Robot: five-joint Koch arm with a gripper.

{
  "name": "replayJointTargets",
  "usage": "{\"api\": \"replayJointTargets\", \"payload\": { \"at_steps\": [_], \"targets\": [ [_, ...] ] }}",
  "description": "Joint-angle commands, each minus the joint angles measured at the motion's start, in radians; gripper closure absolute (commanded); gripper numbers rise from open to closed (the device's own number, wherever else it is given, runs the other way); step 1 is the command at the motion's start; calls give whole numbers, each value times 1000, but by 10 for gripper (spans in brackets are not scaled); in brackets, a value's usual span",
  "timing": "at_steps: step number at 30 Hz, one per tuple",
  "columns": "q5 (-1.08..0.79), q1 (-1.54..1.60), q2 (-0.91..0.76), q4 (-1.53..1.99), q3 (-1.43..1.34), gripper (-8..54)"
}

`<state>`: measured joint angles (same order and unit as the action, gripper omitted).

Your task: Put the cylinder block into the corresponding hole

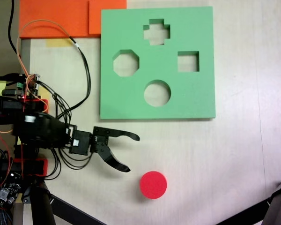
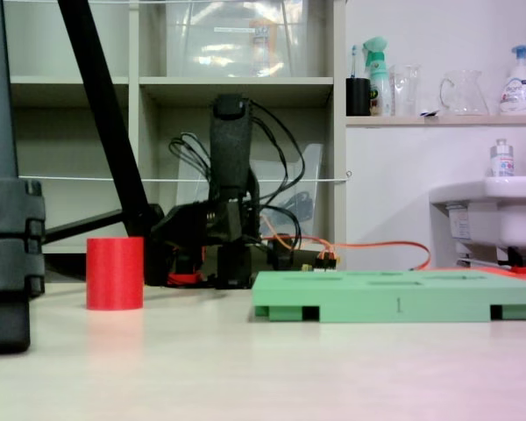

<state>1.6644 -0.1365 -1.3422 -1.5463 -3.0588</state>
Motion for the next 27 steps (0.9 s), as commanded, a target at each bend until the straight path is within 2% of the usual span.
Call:
{"api": "replayJointTargets", "payload": {
  "at_steps": [1,3,9,21,27],
  "targets": [
    [-17,-18,67,-238,-15,-19],
    [-43,-21,77,-238,-14,-67],
    [-46,-129,107,-238,23,-67],
    [-46,-195,368,-233,356,-65],
    [-43,-221,442,-212,485,-49]
  ]
}}
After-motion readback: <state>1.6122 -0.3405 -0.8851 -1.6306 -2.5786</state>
